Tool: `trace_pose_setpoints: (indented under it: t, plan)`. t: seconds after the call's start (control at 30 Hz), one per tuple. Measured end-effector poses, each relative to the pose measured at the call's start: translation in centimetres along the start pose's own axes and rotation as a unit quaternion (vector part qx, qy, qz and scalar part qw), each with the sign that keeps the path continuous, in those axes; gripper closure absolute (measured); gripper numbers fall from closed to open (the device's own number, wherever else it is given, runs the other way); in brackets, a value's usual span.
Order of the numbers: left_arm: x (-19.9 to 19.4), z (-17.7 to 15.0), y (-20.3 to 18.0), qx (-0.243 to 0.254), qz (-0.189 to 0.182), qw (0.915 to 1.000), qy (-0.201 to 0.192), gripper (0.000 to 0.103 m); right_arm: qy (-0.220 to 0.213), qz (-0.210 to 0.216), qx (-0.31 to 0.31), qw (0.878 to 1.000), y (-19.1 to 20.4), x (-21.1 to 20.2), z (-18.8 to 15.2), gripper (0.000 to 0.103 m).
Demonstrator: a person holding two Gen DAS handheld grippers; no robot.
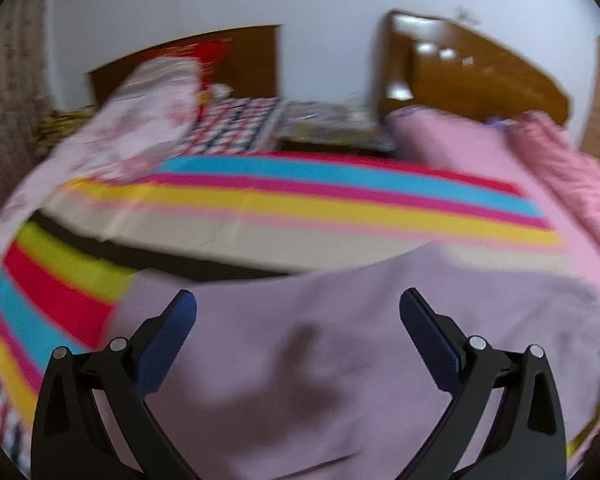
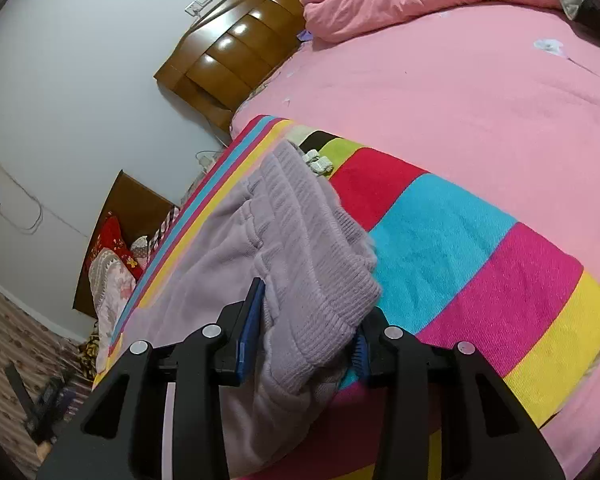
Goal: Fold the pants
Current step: 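Reach the right tool to the folded pants bundle and close on it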
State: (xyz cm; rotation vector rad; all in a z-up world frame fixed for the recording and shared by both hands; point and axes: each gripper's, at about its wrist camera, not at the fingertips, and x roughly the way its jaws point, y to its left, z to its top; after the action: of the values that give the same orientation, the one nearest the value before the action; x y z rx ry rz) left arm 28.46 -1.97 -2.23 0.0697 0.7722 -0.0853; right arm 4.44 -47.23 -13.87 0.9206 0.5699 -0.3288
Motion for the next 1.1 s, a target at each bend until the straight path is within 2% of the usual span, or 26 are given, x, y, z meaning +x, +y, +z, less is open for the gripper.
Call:
trace_pose_setpoints:
  t: [0.1, 0.2, 0.27, 0.3, 0.33, 0.57, 0.8, 1.1]
  plan:
    - [0.8, -2.5, 1.9, 0.004, 0.030, 0.9993, 0.020, 0.002, -0.002, -0.001, -0.004, 1.000, 0.0, 0.0, 0.0, 0.064]
    - [2.4, -4.0, 1.7, 0.014, 0.024, 0.9986, 0.045, 0.002, -0.005, -0.002, -0.015, 1.000, 0.2, -0.3, -0.2, 0.064]
    - [3.4, -5.0, 0.6, 0.049, 0.035, 0.9969, 0.051, 0.001, -0.005, -0.002, -0.014, 1.000, 0.1, -0.2, -0.2, 0.064]
    - [4.3, -6.0, -0.6, 0.085, 0.060, 0.9936, 0.045, 0.001, -0.005, -0.002, -0.015, 1.000, 0.1, -0.2, -0.3, 0.064]
    - [4.1, -6.0, -0.9, 0.087, 0.065, 0.9933, 0.039, 0.001, -0.008, -0.002, -0.014, 1.000, 0.1, -0.3, -0.3, 0.064]
    - [4.7, -6.5, 0.8, 0.046, 0.017, 0.9971, 0.058, 0.001, -0.017, -0.006, -0.022, 1.000, 0.2, -0.5, -0.6, 0.064]
    - [4.9, -5.9, 1.1, 0.040, 0.010, 0.9973, 0.061, 0.001, -0.014, -0.005, -0.003, 1.000, 0.1, -0.5, -0.7, 0.065]
    - [5.2, -5.1, 1.4, 0.033, 0.001, 0.9973, 0.065, 0.001, -0.012, 0.002, 0.075, 0.997, -0.5, -0.6, -0.4, 0.068]
